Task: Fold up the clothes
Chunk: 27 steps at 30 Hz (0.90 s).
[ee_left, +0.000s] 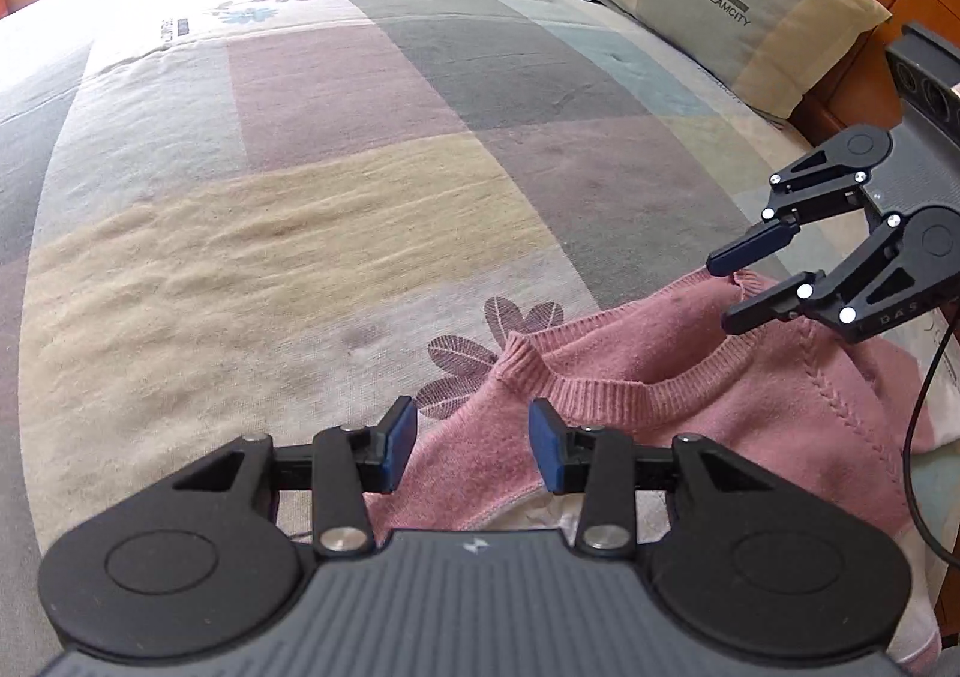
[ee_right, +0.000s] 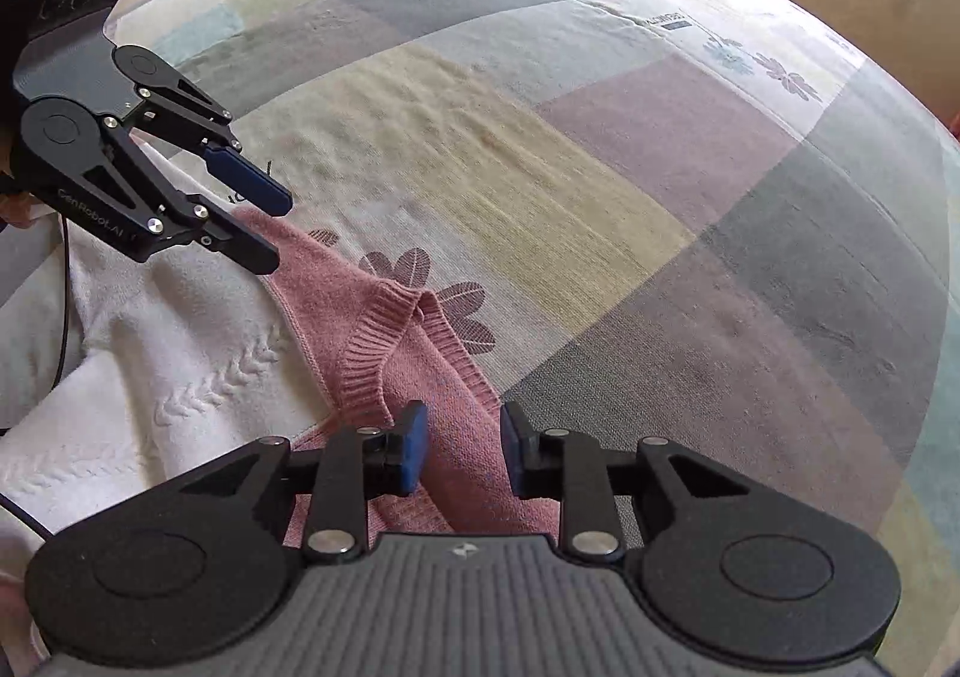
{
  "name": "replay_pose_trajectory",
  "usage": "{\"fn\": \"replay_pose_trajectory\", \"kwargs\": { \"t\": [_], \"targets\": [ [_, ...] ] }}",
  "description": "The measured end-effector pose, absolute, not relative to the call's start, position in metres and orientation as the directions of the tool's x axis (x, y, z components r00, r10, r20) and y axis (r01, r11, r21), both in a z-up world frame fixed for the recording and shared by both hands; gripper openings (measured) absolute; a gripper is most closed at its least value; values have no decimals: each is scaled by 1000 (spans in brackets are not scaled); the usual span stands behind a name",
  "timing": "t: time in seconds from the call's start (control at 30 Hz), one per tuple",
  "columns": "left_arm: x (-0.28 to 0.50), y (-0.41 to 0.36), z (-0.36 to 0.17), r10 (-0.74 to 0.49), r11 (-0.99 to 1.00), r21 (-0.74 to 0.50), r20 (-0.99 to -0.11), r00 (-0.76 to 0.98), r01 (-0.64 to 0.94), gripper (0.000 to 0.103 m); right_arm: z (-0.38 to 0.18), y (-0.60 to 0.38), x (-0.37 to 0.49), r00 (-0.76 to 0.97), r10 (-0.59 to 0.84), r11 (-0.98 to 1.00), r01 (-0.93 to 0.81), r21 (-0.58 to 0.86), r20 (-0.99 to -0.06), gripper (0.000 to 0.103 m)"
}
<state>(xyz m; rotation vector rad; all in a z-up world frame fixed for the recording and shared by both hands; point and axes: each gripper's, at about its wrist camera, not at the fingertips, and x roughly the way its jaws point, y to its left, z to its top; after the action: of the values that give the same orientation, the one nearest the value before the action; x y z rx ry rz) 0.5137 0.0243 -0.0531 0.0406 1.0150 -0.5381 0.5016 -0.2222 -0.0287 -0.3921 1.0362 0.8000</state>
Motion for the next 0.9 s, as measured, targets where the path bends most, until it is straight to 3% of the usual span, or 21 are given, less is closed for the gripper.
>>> {"fn": "replay_pose_trajectory", "kwargs": {
  "t": [0.07, 0.2, 0.4, 0.6, 0.77, 0.9],
  "targets": [
    [528, 25, -59, -433, 843, -230, -826, 361, 487, 39, -30, -254, 506, 241, 413, 706, -694, 141, -878, 50],
    [550, 24, -74, -479, 796, -300, -843, 244, 526, 39, -41, -324, 511, 194, 427, 794, -549, 263, -883, 58],
    [567, 19, -96, -524, 727, -428, -851, 31, 538, 39, -92, -402, 527, 62, 511, 812, -363, 458, -857, 60],
    [599, 6, -109, -588, 672, -555, -802, -103, 490, 40, -117, -403, 554, -71, 697, 660, -324, 677, -713, 70],
    [600, 27, -120, -632, 666, -640, -757, -167, 383, 44, -127, -393, 570, -137, 765, 579, -280, 766, -629, 70],
    [591, 56, -127, -656, 674, -677, -732, -181, 297, 35, -134, -420, 550, -204, 776, 562, -207, 801, -597, 67]
  ]
}}
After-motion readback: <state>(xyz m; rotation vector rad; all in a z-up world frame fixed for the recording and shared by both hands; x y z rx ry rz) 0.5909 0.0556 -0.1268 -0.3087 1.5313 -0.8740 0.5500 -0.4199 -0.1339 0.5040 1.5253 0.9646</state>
